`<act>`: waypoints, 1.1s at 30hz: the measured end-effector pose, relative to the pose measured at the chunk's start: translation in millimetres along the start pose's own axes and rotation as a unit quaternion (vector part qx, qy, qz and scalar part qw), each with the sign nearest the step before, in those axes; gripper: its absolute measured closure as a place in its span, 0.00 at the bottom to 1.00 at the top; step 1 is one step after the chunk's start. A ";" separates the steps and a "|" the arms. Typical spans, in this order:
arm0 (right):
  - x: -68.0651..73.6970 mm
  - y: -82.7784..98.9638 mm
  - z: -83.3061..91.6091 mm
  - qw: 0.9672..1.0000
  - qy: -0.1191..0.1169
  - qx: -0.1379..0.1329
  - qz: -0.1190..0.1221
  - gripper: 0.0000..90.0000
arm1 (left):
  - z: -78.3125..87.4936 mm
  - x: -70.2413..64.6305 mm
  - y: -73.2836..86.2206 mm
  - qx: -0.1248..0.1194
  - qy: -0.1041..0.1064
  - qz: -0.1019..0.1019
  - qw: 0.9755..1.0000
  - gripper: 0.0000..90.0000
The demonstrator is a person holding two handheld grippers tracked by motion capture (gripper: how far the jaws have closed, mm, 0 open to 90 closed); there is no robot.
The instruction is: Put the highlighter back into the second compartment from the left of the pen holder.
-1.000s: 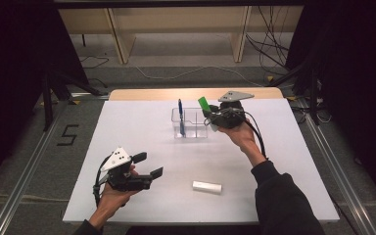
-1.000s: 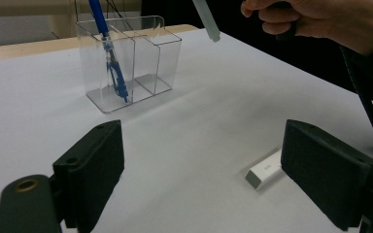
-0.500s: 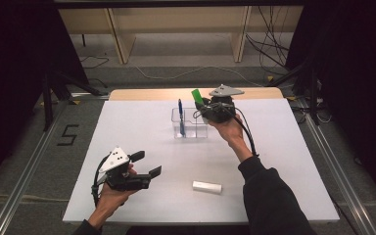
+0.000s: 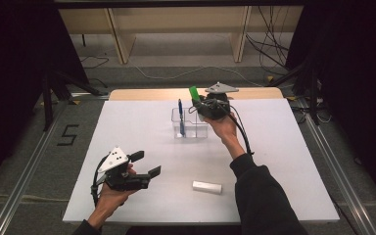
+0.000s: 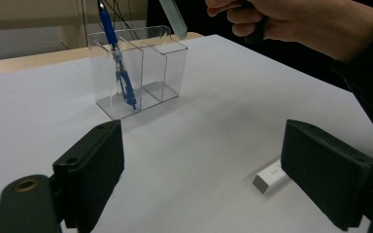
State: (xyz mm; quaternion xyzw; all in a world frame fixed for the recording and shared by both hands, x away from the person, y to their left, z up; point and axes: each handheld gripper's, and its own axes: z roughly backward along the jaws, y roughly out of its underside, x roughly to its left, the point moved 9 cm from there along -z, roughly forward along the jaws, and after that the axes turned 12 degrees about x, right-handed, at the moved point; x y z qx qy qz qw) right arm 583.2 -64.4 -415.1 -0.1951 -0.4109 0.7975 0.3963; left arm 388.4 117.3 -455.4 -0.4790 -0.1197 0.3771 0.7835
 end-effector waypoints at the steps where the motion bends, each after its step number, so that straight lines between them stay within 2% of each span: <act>1: -0.1 0.1 -0.8 1.000 0.001 0.001 -0.003 0.75 | 0.1 0.2 0.1 0.001 0.000 0.000 1.000 0.17; 10: 7.5 -4.9 -6.7 1.000 0.005 -0.001 0.004 0.75 | -0.2 -1.3 0.1 0.001 0.001 -0.003 1.000 0.17; 33: 13.4 -7.7 -24.3 1.000 0.018 0.003 0.003 0.75 | 0.6 -2.2 -0.4 0.000 0.001 -0.004 1.000 0.17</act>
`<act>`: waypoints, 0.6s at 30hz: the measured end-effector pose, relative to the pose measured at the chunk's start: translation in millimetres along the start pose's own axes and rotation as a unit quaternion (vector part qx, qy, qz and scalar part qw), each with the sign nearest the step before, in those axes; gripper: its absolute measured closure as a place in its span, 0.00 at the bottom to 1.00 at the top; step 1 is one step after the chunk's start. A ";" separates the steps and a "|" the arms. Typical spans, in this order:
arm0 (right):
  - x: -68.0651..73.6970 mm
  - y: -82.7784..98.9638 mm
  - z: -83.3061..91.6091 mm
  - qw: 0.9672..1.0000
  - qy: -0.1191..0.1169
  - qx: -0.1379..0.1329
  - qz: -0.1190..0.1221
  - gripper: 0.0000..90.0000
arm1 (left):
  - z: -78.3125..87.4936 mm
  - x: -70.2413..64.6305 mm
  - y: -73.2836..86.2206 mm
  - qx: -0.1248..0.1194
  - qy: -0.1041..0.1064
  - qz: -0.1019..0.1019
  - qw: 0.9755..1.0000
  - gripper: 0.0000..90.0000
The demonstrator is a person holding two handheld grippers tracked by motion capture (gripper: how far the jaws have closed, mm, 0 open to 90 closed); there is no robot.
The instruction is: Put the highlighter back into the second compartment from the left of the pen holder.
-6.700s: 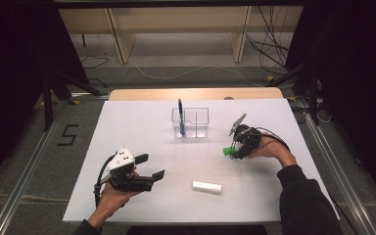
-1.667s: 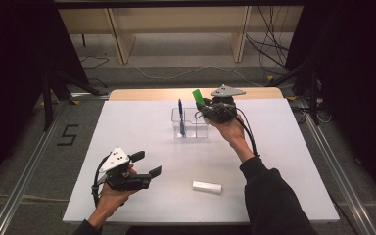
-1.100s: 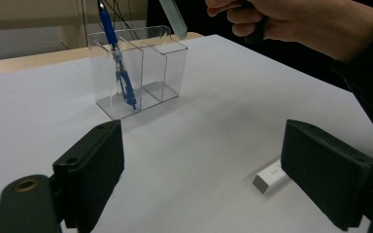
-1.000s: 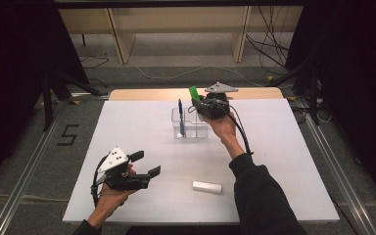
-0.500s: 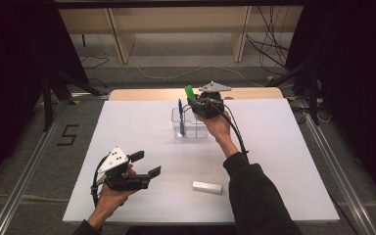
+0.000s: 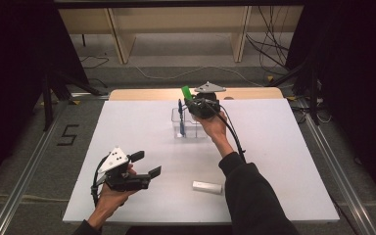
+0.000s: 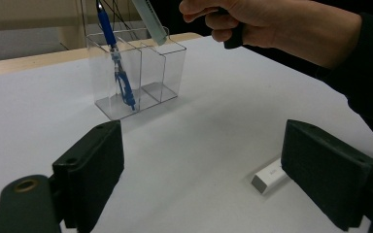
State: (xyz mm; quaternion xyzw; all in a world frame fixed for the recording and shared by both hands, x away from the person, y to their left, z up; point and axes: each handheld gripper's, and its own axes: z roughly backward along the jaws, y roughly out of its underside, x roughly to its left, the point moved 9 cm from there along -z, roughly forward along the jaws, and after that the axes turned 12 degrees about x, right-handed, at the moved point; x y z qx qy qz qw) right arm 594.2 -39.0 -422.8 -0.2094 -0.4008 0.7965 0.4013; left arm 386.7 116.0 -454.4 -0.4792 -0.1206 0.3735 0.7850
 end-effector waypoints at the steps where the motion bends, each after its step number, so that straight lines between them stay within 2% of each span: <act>1: 0.0 0.1 -0.3 1.000 0.001 0.000 -0.001 0.75 | 0.1 0.0 -0.1 0.000 0.000 0.000 1.000 0.17; 18: 4.5 2.0 -6.9 1.000 0.001 0.002 -0.010 0.75 | 0.1 -0.8 -0.5 -0.002 0.000 -0.002 1.000 0.17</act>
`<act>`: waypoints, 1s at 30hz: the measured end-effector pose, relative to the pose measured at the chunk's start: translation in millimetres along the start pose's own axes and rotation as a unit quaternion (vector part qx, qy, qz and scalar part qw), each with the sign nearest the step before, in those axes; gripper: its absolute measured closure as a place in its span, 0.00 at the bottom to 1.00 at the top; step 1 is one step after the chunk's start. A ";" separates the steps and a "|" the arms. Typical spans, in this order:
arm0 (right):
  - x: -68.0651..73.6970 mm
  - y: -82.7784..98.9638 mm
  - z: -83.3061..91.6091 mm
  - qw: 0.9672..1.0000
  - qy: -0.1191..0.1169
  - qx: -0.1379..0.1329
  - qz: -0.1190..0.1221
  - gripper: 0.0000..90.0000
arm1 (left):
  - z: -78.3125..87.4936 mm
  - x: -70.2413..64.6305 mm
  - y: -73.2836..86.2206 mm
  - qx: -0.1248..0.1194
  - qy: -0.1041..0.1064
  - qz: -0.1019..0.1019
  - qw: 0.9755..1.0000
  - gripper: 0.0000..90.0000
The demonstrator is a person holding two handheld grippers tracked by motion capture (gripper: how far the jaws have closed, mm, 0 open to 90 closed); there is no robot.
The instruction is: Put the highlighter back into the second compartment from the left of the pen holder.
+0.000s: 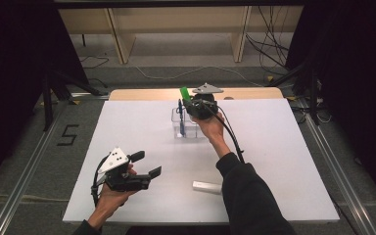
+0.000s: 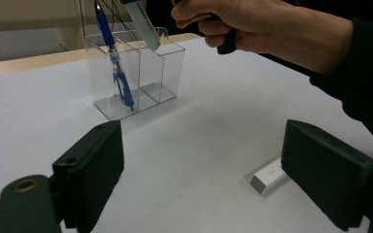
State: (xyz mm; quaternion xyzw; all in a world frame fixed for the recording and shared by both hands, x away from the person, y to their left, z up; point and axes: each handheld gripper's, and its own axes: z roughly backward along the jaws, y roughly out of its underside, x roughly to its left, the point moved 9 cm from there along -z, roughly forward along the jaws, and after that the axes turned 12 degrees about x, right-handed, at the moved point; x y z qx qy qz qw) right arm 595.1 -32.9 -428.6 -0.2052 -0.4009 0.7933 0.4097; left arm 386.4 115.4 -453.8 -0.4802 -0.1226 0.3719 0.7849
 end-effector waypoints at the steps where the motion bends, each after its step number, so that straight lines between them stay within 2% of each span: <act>1: 0.0 0.3 -0.1 1.000 0.000 0.001 0.000 0.75 | 0.1 0.0 0.1 0.001 0.000 0.000 1.000 0.17; 30: 2.4 6.8 -8.9 1.000 0.002 0.012 -0.002 0.75 | 0.5 -0.5 -0.5 -0.003 0.001 0.002 1.000 0.17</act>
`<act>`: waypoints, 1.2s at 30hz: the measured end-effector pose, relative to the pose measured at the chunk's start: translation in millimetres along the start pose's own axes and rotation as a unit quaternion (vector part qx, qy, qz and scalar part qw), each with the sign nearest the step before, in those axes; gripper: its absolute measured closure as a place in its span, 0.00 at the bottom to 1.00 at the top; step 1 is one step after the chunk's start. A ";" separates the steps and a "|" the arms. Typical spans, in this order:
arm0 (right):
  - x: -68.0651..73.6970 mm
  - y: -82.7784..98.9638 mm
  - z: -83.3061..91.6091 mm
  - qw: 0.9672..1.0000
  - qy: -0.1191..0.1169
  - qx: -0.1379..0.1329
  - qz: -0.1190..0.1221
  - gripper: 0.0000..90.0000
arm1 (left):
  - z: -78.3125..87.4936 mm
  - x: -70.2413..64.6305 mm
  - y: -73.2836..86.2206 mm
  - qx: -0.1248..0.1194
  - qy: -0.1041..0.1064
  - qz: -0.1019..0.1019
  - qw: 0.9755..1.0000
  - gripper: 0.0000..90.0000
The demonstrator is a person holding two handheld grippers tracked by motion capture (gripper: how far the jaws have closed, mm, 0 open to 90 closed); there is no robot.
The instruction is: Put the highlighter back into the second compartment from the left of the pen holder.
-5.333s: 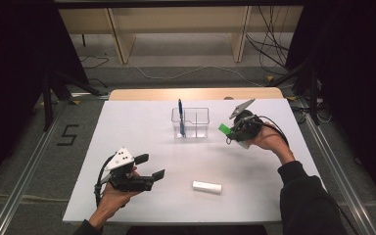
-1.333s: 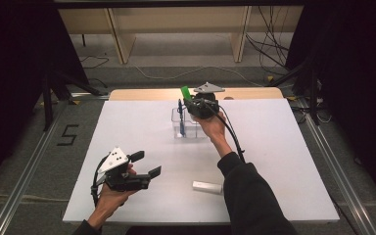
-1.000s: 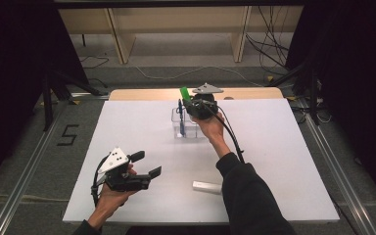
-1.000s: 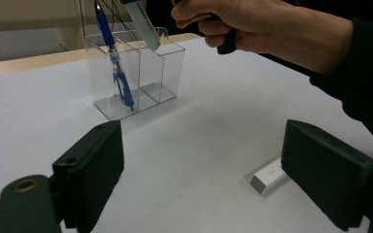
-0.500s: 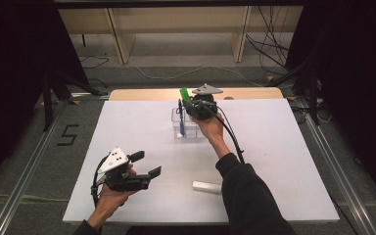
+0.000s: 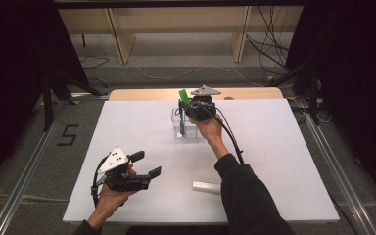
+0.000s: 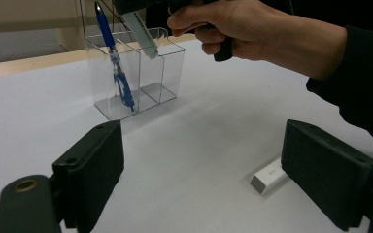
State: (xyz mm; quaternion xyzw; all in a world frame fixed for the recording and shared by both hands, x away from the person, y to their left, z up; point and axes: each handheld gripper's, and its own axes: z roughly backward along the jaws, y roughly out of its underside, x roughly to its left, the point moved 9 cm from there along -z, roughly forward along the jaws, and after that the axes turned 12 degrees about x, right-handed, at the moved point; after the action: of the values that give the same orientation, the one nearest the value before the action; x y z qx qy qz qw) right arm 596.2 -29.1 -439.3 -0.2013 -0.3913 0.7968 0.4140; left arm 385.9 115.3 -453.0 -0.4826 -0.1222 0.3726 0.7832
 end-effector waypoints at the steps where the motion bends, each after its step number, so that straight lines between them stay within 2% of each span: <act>1: 0.1 -0.1 -0.5 1.000 -0.001 -0.002 0.000 0.75 | 0.0 0.2 0.3 0.002 0.000 0.000 1.000 0.17; 16: -0.2 7.2 -5.4 1.000 0.002 0.016 -0.012 0.73 | 0.1 0.6 0.8 0.002 0.000 0.002 1.000 0.17; 18: -1.5 9.4 -4.3 0.999 0.000 0.026 -0.021 0.60 | 0.2 0.6 0.6 0.002 0.000 0.001 1.000 0.17; 23: -5.3 8.7 11.3 0.999 0.005 0.031 -0.016 0.46 | 0.3 1.0 0.8 0.002 -0.001 0.001 1.000 0.17; 30: -3.6 12.7 41.6 0.998 -0.036 0.042 -0.004 0.34 | -0.9 1.0 1.0 0.003 -0.002 0.001 1.000 0.17; 36: 1.4 25.8 63.1 0.996 -0.071 0.058 0.016 0.30 | -0.9 1.4 1.3 0.003 -0.001 0.003 1.000 0.17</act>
State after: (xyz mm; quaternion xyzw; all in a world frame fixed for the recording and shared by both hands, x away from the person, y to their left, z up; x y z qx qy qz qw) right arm 541.8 -65.8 -421.0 -0.1264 -0.3693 0.8370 0.3835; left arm 386.8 116.0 -454.8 -0.4798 -0.1208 0.3756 0.7837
